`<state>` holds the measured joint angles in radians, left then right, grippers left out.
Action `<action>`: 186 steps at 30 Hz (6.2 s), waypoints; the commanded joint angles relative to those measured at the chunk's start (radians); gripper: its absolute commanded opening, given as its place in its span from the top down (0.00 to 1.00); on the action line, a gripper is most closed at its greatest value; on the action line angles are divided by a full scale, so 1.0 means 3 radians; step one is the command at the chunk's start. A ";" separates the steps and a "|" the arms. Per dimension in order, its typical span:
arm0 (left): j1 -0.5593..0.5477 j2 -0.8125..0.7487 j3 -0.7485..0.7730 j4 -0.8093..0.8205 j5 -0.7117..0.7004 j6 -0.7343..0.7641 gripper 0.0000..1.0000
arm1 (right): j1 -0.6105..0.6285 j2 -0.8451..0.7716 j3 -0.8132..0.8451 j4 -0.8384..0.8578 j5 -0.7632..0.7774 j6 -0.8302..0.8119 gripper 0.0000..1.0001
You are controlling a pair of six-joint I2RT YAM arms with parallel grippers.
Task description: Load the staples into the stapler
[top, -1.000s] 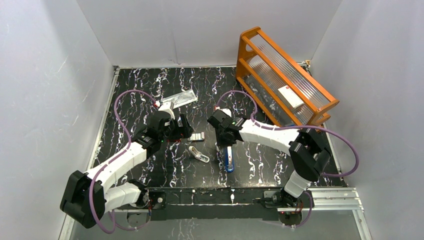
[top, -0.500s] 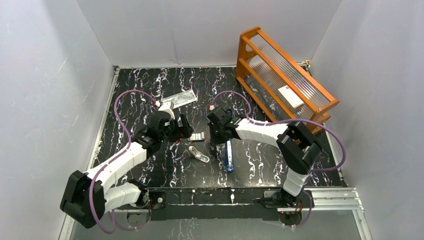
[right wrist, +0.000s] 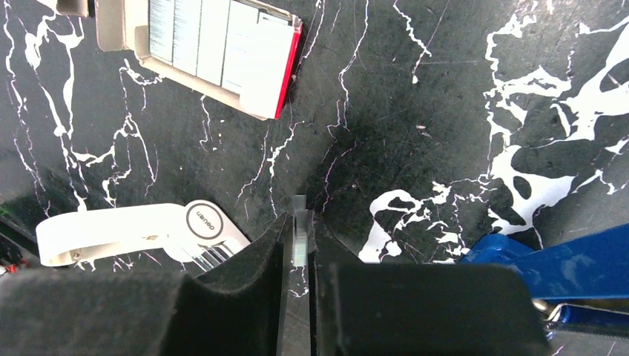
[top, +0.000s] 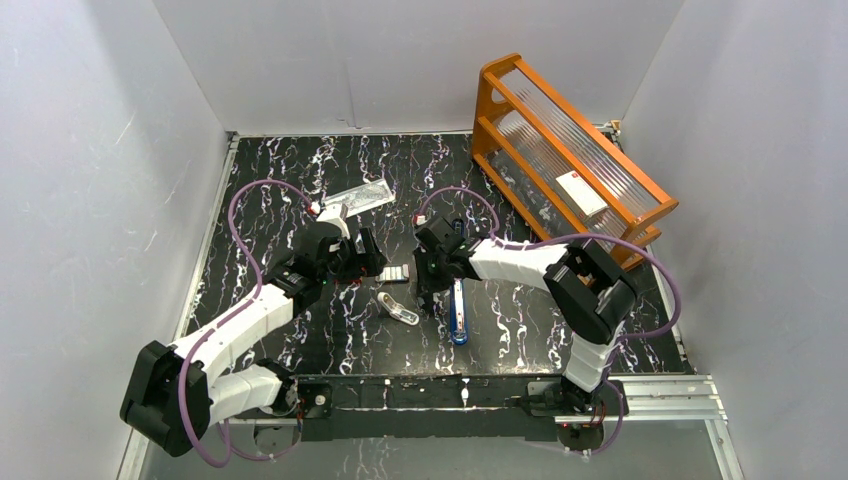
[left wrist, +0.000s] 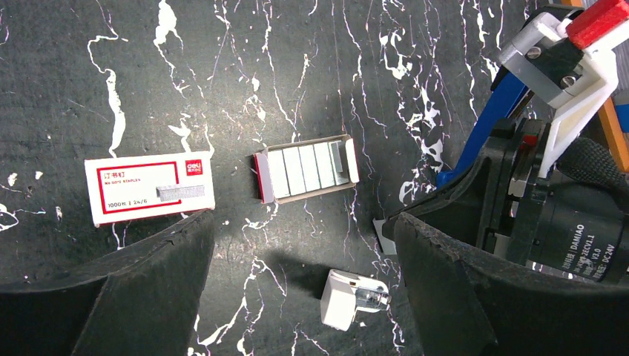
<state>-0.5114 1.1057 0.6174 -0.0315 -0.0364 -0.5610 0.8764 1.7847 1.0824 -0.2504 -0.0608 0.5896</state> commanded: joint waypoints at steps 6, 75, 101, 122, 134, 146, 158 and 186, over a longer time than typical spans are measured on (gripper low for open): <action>0.0007 -0.0002 0.0030 -0.0050 -0.0041 0.0029 0.13 | -0.0015 0.0074 0.0076 -0.0148 0.0181 -0.0093 0.68; 0.0007 -0.0034 -0.0017 -0.0006 -0.0008 -0.0012 0.13 | 0.0418 0.0588 0.0821 -0.1437 0.1250 0.0526 0.67; 0.0007 0.0008 0.0002 -0.0002 0.0009 -0.0007 0.13 | 0.0427 -0.0066 0.0855 -0.1489 0.1745 0.0542 0.80; 0.0007 0.0136 0.0015 0.0023 0.0028 -0.0007 0.13 | 0.0339 -0.0729 0.0058 -0.1564 0.1781 0.0952 0.79; 0.0007 0.0174 0.0022 0.0038 0.0034 -0.0007 0.13 | 0.0335 -0.0751 0.0016 -0.1342 0.1668 0.0828 0.79; 0.0007 0.0177 0.0014 0.0040 0.0039 -0.0009 0.13 | 0.0337 -0.0561 -0.0005 -0.1405 0.1715 0.0827 0.79; 0.0007 0.0190 0.0021 0.0041 0.0040 -0.0012 0.13 | 0.0336 -0.0557 -0.0095 -0.1268 0.1661 0.0812 0.79; 0.0007 0.0190 0.0032 0.0018 0.0030 -0.0002 0.13 | 0.0337 -0.0681 0.0004 -0.1209 0.1755 0.0792 0.79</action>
<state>-0.5114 1.1580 0.6159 -0.0303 -0.0254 -0.5617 0.9813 1.5787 1.0565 -0.6445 0.4458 0.8337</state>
